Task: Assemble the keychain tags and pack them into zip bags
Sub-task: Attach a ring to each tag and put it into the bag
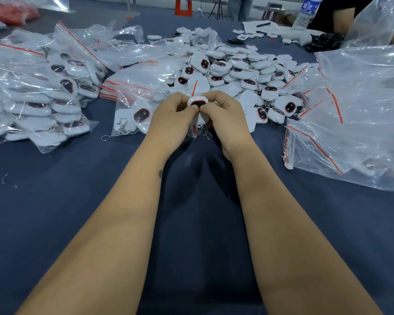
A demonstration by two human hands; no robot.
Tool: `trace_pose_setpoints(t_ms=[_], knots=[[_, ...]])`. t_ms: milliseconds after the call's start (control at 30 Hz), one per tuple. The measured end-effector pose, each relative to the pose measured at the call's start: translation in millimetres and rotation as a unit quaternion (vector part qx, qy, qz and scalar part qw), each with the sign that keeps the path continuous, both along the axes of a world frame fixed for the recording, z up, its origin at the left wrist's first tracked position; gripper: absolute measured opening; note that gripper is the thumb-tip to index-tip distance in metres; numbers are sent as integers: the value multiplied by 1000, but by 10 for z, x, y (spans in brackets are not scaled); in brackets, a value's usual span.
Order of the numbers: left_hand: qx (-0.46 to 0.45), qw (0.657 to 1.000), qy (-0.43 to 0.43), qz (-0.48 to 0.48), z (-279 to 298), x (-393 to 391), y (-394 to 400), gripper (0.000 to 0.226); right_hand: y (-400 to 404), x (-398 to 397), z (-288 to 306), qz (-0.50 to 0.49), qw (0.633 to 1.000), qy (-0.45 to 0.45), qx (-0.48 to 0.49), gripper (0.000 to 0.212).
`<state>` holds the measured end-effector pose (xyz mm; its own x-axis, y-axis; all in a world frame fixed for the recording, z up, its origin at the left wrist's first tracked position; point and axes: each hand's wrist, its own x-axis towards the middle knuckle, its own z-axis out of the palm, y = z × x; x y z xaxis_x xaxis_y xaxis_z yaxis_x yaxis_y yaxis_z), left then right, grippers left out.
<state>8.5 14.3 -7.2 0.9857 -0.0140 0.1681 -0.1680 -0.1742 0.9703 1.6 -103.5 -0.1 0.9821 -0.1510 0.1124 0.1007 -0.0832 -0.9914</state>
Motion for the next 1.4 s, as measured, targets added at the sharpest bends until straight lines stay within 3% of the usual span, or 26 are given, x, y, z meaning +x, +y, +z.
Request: trace_pose_setpoints(t_ms=[133,267,400,500,600,733,833,1033,1133,1267,1400], knots=[[-5,1000,6,13,-3,2,-27,10,2,5,15,0,1000,-3,24,13],[-90,995,29,32,23,10,-24,13,-46,48,50,-46,987,12,152,14],[-79,994,7,69,-3,44,-6,29,-131,43,98,-11,923,10,386,7],[-43,996,-3,77,-2,37,-19,30,-132,9,108,55,898,-20,435,19],[-42,995,-8,87,17,7,-26,22,-95,8,93,57,926,-19,374,19],[-61,994,-5,91,55,-27,-16,19,-31,35,47,-6,981,-22,191,26],[-74,992,-13,105,65,-30,-11,20,-6,39,20,-37,992,-27,118,27],[-36,992,-67,104,48,-27,-35,24,37,-2,-26,-21,999,-32,-3,21],[-23,991,-84,102,46,-43,-52,23,67,-23,-23,0,997,-40,-73,2],[-17,990,-97,103,50,-48,-54,23,84,-45,-9,29,979,-56,-194,24],[3,987,-107,118,55,-65,-62,26,108,7,20,60,940,-37,-335,27]])
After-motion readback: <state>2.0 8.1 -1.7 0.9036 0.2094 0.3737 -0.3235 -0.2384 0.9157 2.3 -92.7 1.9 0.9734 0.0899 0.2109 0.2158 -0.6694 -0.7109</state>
